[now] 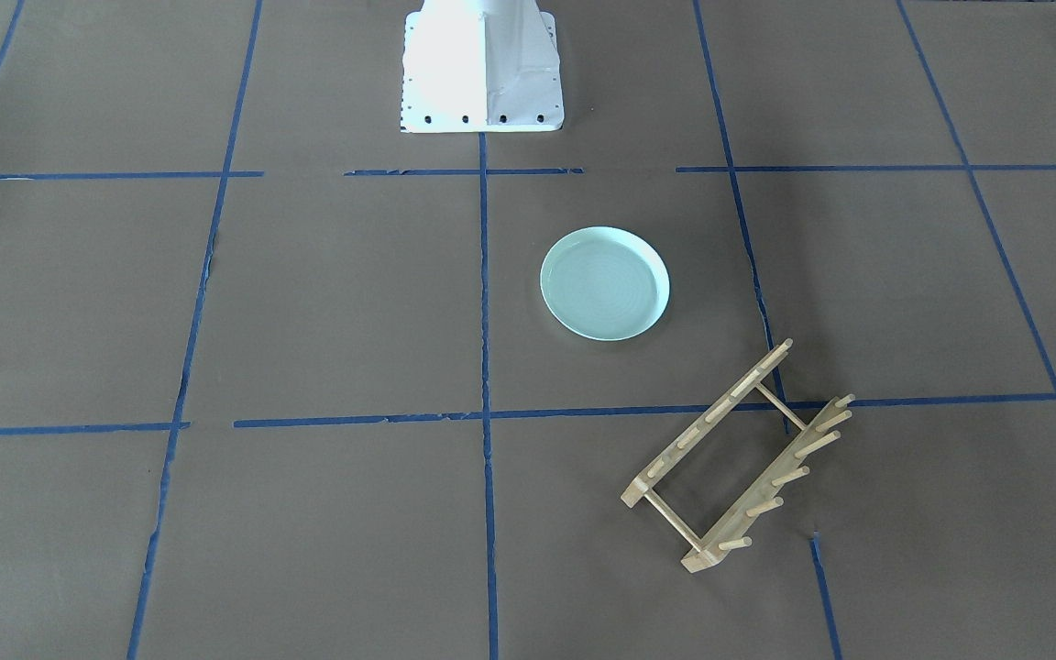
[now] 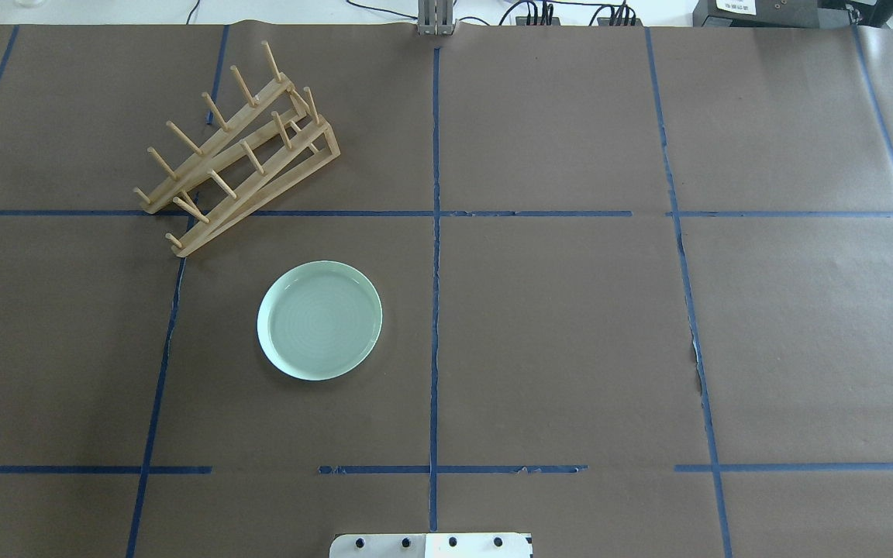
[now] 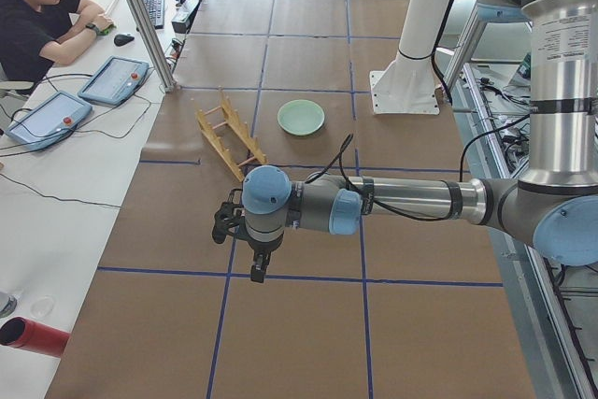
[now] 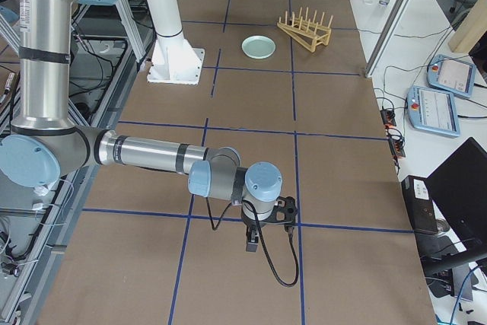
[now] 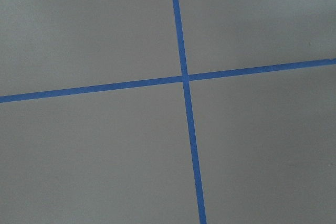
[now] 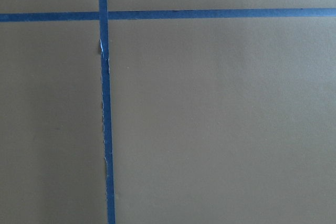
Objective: Place plate on rack
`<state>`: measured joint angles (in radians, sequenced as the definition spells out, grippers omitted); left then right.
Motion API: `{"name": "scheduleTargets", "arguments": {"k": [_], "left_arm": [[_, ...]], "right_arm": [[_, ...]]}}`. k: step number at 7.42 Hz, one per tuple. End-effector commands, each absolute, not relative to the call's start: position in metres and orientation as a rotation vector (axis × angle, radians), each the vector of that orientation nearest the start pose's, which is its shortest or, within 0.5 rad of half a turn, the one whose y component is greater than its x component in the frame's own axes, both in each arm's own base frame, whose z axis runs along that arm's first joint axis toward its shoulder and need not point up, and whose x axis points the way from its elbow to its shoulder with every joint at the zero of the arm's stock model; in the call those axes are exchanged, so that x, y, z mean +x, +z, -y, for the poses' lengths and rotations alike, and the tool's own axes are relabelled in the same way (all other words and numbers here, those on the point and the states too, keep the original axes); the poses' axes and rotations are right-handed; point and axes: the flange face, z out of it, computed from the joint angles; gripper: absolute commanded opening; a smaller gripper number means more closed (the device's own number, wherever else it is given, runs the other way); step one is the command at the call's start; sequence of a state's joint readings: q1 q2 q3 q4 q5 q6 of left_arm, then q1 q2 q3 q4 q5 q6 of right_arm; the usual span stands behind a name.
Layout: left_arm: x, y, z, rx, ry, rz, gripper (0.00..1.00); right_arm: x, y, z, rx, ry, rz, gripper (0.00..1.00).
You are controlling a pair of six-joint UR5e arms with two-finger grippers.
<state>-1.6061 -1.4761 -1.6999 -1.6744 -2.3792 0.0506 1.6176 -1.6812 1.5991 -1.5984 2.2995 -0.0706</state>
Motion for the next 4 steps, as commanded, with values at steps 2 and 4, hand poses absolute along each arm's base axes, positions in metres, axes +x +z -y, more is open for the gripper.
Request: {"name": "scheduleTargets", "arguments": {"k": [2,4], "left_arm": [[-0.076,0.623,0.464,0.17,0.071,-0.811,1.0],[-0.076,0.604,0.478,0.207,0.089,-0.812,1.0]], "right_arm": [[0.088,0.702,0.431,-0.062,0.018,0.733,1.0],[0.087,0.701,0.432,-0.061,0.016,0.733,1.0]]}}
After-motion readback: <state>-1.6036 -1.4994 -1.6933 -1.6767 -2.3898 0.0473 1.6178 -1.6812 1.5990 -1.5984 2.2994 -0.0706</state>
